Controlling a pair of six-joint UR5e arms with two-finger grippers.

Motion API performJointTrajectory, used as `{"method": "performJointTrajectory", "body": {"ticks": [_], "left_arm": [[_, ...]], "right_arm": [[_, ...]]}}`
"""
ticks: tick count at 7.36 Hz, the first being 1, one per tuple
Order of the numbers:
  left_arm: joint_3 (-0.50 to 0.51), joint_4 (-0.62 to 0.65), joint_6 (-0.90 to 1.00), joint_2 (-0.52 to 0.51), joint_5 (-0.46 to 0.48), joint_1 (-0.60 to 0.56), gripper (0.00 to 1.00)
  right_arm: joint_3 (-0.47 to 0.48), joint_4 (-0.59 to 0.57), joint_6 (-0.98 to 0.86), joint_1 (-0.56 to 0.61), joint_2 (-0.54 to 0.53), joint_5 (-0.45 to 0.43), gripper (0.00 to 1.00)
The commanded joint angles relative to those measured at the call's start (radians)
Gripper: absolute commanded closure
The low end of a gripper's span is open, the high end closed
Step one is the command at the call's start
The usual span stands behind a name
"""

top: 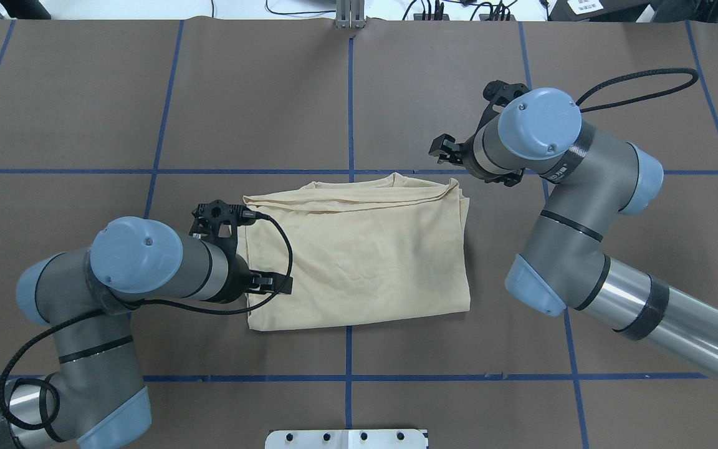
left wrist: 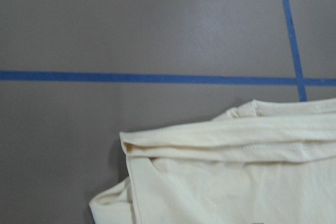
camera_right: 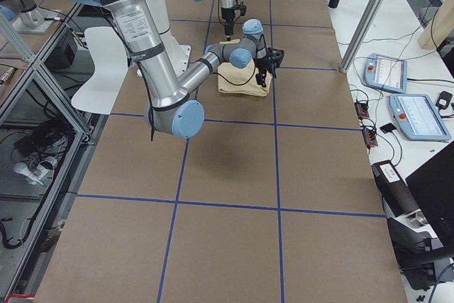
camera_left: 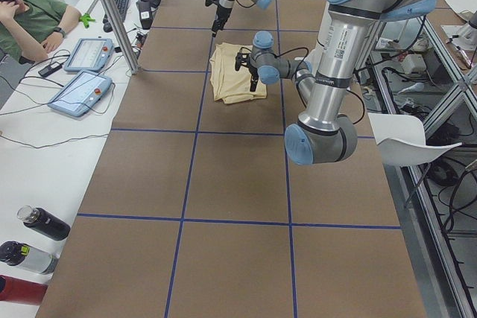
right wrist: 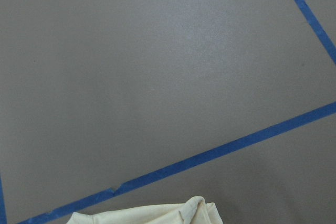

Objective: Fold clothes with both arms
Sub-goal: 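Move the left gripper down to the folded shirt's side edge nearest it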

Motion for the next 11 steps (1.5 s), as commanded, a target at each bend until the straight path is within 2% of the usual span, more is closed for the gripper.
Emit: {"method": "performJointTrajectory", "body": {"ticks": [1, 2, 3, 4, 7, 9, 10, 11], "left_arm": [[0.009, -0.001, 0.0, 0.014, 0.034, 0.039, 0.18], [0.019, -0.001, -0.001, 0.014, 0.036, 0.046, 0.35], [0.032, -0.001, 0.0, 0.014, 0.036, 0.046, 0.45], [0.035, -0.001, 0.0, 0.014, 0.036, 0.046, 0.46], [0.039, -0.001, 0.002, 0.014, 0.036, 0.046, 0.65], [0.035, 0.001, -0.003, 0.014, 0.037, 0.047, 0.65], [0.029, 0.001, -0.003, 0.028, 0.037, 0.047, 0.74], [0.023, 0.001, -0.003, 0.041, 0.039, 0.047, 1.0]], "right_arm": [[0.0, 0.0, -0.001, 0.0, 0.001, -0.002, 0.0], [0.0, 0.0, -0.001, -0.001, 0.001, 0.0, 0.0], [-0.001, 0.0, -0.001, -0.001, -0.001, 0.0, 0.0], [-0.001, 0.0, -0.001, -0.001, -0.001, 0.0, 0.0], [-0.001, 0.0, -0.001, -0.001, -0.001, 0.0, 0.0], [-0.001, 0.0, 0.001, -0.003, -0.001, 0.0, 0.0], [-0.001, 0.0, -0.001, -0.004, -0.001, 0.0, 0.0], [-0.003, 0.0, 0.001, -0.004, -0.001, -0.002, 0.0]]}}
